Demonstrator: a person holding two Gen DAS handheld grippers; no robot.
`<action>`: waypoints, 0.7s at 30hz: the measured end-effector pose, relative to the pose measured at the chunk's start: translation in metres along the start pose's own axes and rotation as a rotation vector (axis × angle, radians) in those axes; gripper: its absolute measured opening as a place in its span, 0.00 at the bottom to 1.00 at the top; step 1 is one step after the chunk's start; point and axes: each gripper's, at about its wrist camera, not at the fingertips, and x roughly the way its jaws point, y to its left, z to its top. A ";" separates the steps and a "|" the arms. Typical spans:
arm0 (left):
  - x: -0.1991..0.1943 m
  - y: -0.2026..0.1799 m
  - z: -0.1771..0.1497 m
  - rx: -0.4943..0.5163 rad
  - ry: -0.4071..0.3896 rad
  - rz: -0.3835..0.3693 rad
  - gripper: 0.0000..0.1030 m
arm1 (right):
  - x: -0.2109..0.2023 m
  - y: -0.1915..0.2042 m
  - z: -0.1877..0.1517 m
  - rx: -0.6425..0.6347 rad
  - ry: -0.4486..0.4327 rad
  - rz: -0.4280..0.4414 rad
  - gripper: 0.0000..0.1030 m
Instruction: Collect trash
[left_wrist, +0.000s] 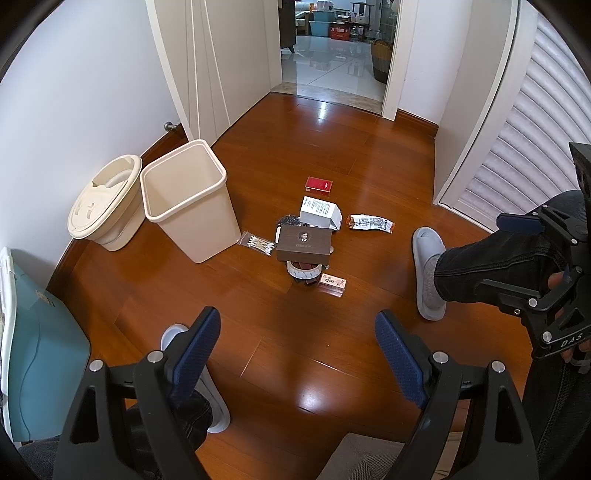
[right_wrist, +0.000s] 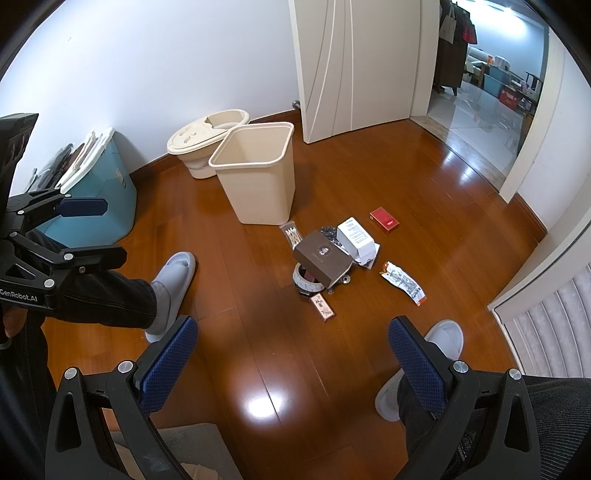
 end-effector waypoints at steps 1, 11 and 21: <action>0.000 0.000 0.000 0.001 -0.001 0.001 0.83 | 0.000 0.000 0.000 0.000 0.000 0.000 1.00; 0.000 0.000 0.002 0.001 0.001 0.000 0.83 | 0.001 0.002 0.000 0.000 -0.001 0.000 1.00; 0.001 0.001 0.001 -0.002 0.002 0.002 0.83 | 0.000 0.000 0.000 0.002 -0.001 -0.001 1.00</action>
